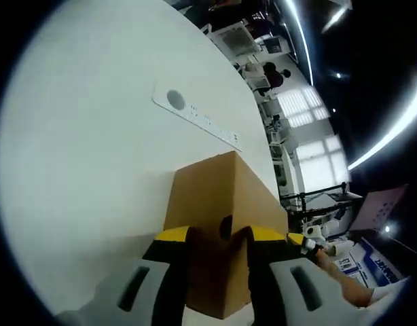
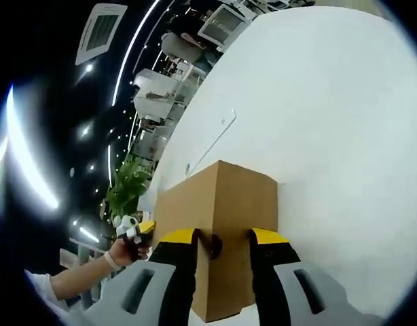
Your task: Operate the shoe box by opening the lid, removing the specified soft item, and placing it in the target area until the item is outside and the box remains undamaged.
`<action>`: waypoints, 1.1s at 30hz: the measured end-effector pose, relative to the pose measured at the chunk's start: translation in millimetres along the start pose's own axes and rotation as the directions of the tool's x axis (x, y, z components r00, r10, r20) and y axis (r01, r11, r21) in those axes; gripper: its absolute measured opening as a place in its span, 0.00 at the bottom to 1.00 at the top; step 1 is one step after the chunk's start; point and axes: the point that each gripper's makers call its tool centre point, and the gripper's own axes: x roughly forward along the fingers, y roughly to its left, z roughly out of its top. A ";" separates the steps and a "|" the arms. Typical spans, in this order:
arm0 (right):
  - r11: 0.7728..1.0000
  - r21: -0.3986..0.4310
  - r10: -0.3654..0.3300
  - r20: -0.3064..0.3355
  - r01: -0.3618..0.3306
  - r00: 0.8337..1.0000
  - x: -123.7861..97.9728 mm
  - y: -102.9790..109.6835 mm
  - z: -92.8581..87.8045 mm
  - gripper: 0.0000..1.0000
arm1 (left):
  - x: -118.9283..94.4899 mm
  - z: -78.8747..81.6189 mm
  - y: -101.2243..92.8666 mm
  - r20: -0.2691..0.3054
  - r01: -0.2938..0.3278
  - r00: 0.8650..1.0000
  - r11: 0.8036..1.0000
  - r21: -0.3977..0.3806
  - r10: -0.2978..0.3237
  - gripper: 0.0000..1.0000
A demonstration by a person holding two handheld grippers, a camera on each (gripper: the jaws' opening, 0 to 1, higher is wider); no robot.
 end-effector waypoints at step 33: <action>1.000 -0.021 0.008 -0.034 -0.009 0.999 8.4 1.6 12.3 0.29 | -6.5 -6.4 2.0 0.009 -0.019 1.000 0.999 -0.035 0.020 0.32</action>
